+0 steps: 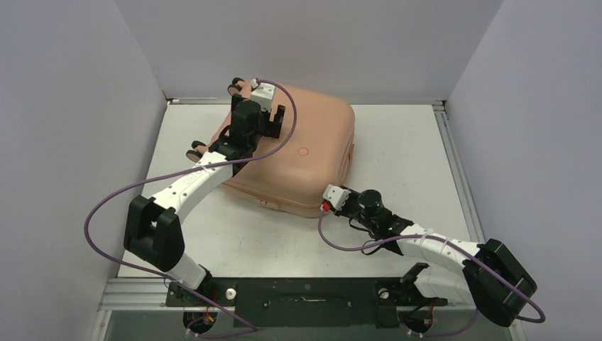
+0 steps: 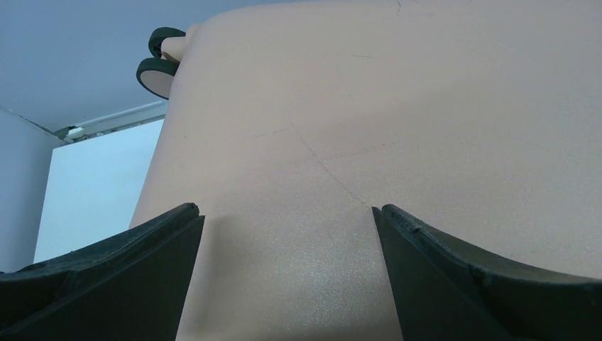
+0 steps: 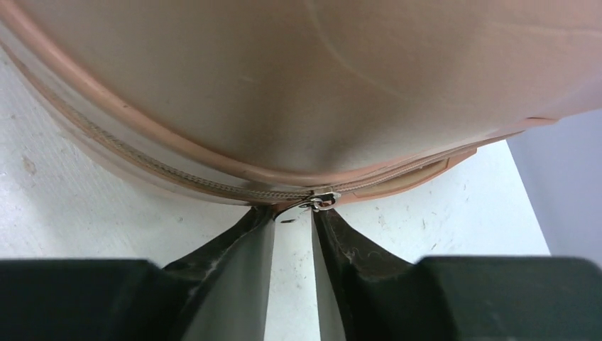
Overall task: Pack the luggage
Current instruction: Zip the luggage at the center of the board.
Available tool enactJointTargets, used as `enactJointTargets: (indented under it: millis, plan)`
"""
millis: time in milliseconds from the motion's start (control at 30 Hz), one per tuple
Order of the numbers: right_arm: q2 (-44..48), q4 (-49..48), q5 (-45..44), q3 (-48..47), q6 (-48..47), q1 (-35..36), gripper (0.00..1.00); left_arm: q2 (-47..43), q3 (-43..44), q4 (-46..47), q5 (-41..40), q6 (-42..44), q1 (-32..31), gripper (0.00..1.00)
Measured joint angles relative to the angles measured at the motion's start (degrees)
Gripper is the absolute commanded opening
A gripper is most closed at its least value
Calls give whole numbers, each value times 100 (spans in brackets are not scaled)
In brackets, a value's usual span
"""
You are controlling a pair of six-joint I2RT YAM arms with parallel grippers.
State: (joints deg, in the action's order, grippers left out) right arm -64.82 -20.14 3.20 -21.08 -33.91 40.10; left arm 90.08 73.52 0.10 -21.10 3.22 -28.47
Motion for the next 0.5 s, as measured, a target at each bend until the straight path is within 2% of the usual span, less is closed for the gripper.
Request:
enactJointTargets:
  millis: [67,100,500]
  plan:
    - [-24,-11,15,0,-7,35,6,0,0,0,-13,0,0,96]
    - [-44,-15,13,0,-37,52,5,0,0,4,-15,0,2,96]
    - [-59,-44,-201,-4,-87,83,5,0,0,2,-37,0,2,96]
